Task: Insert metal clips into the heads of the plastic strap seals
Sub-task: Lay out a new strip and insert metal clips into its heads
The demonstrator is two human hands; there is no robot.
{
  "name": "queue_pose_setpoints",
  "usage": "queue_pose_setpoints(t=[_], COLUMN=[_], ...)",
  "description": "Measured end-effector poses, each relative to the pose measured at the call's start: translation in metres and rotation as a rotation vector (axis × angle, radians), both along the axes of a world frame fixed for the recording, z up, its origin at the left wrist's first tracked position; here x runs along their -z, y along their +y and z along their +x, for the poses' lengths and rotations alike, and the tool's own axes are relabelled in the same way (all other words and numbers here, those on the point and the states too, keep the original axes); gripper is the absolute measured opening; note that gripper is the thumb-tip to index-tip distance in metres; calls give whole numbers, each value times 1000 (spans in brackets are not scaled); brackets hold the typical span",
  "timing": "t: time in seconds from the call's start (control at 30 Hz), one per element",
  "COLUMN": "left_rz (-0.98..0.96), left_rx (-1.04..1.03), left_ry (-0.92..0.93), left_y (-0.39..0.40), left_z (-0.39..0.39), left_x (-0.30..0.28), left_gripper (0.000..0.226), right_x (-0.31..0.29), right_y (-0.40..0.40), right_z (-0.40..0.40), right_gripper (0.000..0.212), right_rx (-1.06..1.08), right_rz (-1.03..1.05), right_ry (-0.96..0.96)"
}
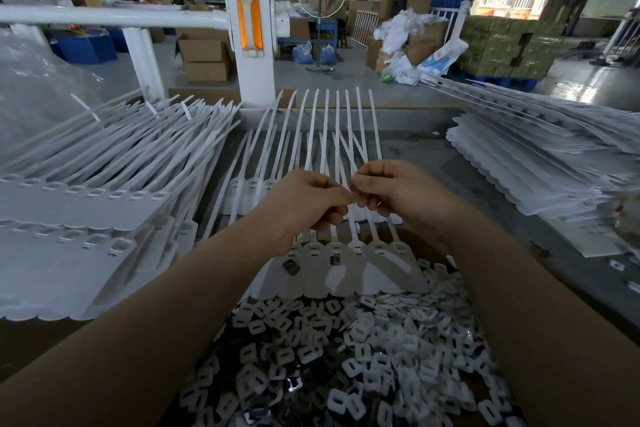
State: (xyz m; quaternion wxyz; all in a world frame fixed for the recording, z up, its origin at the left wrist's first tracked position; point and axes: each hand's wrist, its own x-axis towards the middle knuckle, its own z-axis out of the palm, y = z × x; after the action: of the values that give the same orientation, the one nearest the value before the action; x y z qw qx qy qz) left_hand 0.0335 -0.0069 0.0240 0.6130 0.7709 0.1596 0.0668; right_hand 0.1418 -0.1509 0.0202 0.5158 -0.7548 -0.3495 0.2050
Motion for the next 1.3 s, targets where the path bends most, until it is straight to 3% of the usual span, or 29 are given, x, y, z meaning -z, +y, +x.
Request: queue_pose_setpoints(t=[0.1, 0.3, 0.7, 1.3], left_rz=[-9, 121, 444, 654], left_rx=[-2, 108, 312, 292], left_ry=[8, 6, 130, 18], left_y=[0, -12, -46, -45], left_z=[0, 2, 17, 22], left_x=[1, 0, 0, 8], left_gripper=[12, 13, 19, 14], right_x=[-3, 8, 15, 18], right_y=[-1, 3, 1, 2], right_z=[0, 5, 10, 10], right_gripper=[12, 10, 12, 13], right_rx=[-4, 254, 248, 254], right_rz=[-12, -128, -121, -99], right_ry=[6, -85, -7, 11])
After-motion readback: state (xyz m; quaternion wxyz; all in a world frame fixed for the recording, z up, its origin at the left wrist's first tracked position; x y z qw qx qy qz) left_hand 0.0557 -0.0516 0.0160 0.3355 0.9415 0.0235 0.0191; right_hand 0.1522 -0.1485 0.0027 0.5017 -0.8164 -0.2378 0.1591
